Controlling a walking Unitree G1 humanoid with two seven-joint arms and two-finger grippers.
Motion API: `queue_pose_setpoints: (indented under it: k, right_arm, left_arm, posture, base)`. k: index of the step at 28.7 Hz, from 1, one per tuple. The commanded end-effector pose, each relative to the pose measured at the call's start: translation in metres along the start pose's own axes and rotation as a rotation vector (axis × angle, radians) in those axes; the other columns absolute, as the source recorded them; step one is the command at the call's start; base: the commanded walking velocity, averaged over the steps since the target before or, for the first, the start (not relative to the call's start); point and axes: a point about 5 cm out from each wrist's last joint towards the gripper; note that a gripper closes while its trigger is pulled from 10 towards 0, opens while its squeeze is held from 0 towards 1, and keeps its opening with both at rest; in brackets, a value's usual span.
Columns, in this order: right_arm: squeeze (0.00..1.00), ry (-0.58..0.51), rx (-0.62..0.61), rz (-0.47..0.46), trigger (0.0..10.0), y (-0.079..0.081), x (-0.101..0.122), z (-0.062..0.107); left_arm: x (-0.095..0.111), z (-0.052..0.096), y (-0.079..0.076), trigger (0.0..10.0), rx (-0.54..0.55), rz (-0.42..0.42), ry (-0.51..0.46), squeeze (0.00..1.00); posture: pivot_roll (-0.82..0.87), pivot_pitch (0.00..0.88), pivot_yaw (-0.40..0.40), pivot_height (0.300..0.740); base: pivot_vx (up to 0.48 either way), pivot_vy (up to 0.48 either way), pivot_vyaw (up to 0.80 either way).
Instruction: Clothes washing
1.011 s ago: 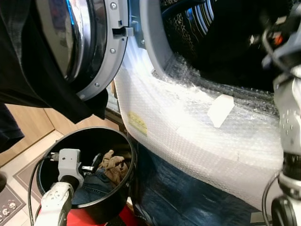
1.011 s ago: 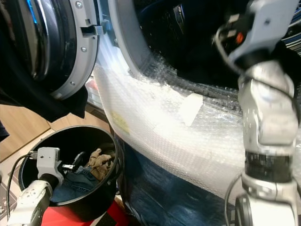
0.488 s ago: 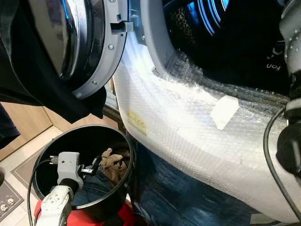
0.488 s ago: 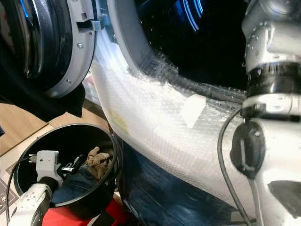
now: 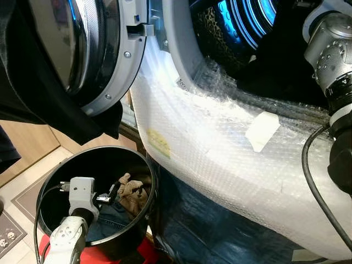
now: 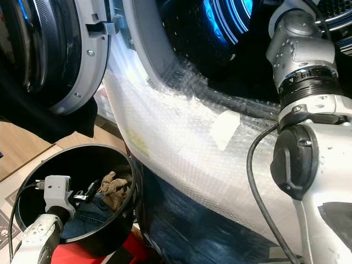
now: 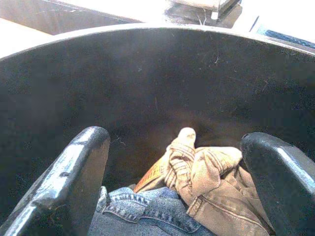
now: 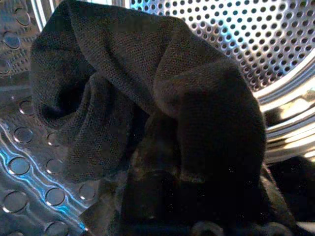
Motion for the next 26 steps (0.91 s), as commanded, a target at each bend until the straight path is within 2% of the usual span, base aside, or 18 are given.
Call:
queue_pose_setpoints:
  k: [1,6,13,19,21,23,26]
  right_arm:
    - [1.0,-0.033,-0.014,0.007,10.0,-0.003,0.014,0.001]
    - [1.0,-0.043,0.018,0.112,10.0,0.0,0.012,0.001]
    - [1.0,-0.061,-0.02,0.163,10.0,-0.004,0.013,0.0]
    - [1.0,-0.132,-0.065,0.086,10.0,-0.018,0.037,0.002]
    - [1.0,-0.219,-0.099,0.009,10.0,-0.029,0.062,0.006]
    - [1.0,-0.247,-0.101,0.001,10.0,-0.03,0.068,0.007]
    - [1.0,-0.268,-0.061,0.037,10.0,-0.023,0.07,0.008]
  left_arm:
    - [-0.01,0.005,-0.001,10.0,-0.001,-0.006,0.044,0.0]
    - [-0.012,0.004,-0.004,10.0,-0.004,0.009,0.048,0.0]
    - [-0.013,0.003,-0.006,10.0,-0.001,0.022,0.049,0.0]
    - [-0.008,0.0,0.0,10.0,0.004,0.009,0.044,0.0]
    - [-0.006,-0.001,-0.002,10.0,0.004,0.004,0.031,0.0]
    - [-0.005,-0.002,-0.002,10.0,0.005,0.005,0.028,0.0]
    - [-0.005,-0.002,-0.005,10.0,-0.007,0.006,0.029,0.0]
  posture:
    - [-0.04,0.095,-0.06,0.74]
    - [-0.05,0.096,-0.063,0.74]
    - [-0.04,0.087,-0.057,0.74]
    - [-0.04,0.082,-0.054,0.74]
    - [-0.03,0.079,-0.055,0.74]
    - [-0.03,0.079,-0.05,0.74]
    - [-0.04,0.076,-0.046,0.74]
  base:
    - [0.0,0.0,0.0]
    - [0.0,0.0,0.0]
    - [0.0,0.0,0.0]
    - [0.0,0.0,0.0]
    - [0.0,0.0,0.0]
    - [0.0,0.0,0.0]
    - [0.0,0.0,0.0]
Point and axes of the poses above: a point about 5 cm out from each wrist's last joint towards the gripper, its own z axis pointing back from the gripper into the wrist, its own x axis along the axis of the wrist's last joint, y = z × x, and after that the axes turned 9 degrees about z, right-handed
